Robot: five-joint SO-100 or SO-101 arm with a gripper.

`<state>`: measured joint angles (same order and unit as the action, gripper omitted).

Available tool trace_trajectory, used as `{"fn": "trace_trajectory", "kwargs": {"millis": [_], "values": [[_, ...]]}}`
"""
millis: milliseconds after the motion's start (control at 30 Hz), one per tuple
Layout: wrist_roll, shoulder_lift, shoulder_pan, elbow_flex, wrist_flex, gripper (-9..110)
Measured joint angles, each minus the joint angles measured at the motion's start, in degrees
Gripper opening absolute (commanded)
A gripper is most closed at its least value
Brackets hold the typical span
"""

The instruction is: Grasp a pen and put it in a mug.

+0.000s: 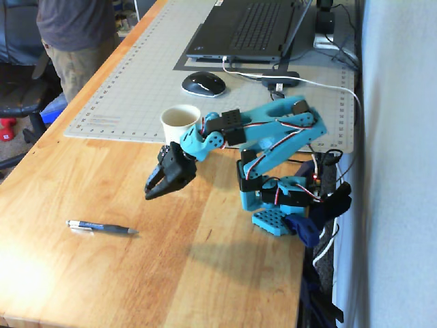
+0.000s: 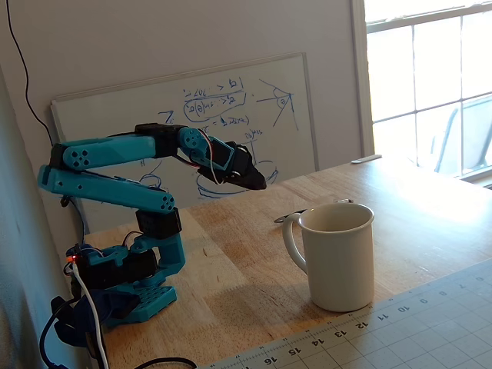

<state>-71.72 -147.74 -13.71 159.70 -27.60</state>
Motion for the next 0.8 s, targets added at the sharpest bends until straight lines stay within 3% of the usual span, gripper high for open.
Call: {"fn": "trace_trajectory", "kwargs": {"millis": [300, 800], "values": [[-7.12, 19.69, -3.52, -10.63, 5.62, 28], [-27.77, 49.66, -5.19, -37.35, 6.77, 30]]}}
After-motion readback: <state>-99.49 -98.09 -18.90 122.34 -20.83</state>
